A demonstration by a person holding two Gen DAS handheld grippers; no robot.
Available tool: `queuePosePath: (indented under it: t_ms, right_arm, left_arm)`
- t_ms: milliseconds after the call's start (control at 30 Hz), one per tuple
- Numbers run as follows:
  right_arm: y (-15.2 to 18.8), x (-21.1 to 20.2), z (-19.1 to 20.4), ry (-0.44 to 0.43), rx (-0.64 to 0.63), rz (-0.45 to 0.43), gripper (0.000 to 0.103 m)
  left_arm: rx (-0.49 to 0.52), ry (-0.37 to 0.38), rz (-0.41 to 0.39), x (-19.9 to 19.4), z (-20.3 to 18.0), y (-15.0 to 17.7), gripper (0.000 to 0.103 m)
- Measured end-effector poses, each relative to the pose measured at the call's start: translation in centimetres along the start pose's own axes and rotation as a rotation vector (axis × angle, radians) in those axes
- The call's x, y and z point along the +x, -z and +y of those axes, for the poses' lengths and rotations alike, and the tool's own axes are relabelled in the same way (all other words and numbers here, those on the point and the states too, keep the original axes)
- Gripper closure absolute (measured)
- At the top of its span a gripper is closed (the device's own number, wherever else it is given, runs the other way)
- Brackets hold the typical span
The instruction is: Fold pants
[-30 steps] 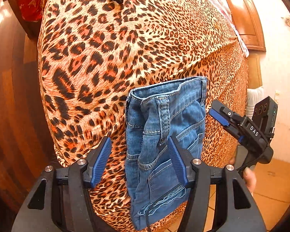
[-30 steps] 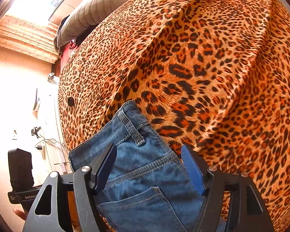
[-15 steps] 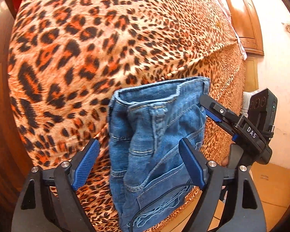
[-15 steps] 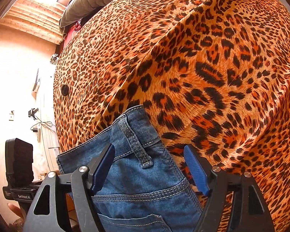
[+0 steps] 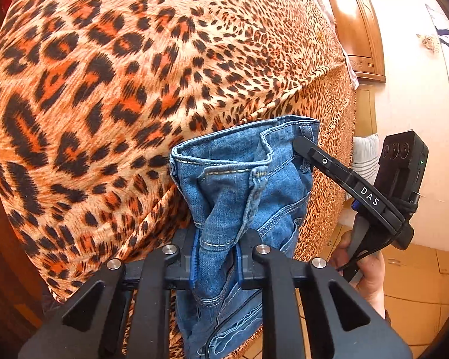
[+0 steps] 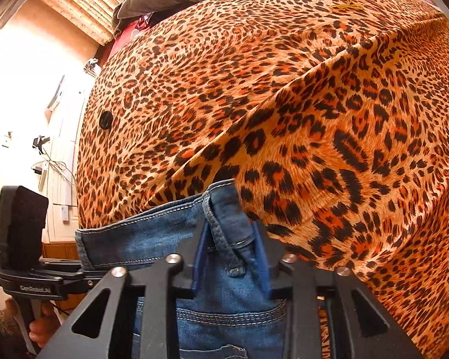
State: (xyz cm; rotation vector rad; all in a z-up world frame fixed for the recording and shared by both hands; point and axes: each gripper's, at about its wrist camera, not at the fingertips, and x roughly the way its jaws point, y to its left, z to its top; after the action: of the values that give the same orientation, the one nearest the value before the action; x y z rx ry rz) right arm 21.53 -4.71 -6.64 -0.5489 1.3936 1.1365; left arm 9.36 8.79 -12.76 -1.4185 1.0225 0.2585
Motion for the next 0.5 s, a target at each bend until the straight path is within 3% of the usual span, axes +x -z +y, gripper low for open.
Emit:
queuePosePath:
  t_ms: [267, 500]
  right_arm:
    - [2.7, -6.0, 0.6, -0.102, 0.009, -0.138, 0.086]
    - [7.2, -12.8, 0.4, -0.191, 0.045, -0.296, 0.086]
  left_arm:
    - [0.264, -0.103, -0.113, -4.0, -5.9, 3.8, 0.092]
    - [0.515, -0.167, -0.189, -6.7, -11.3, 9.9, 0.092]
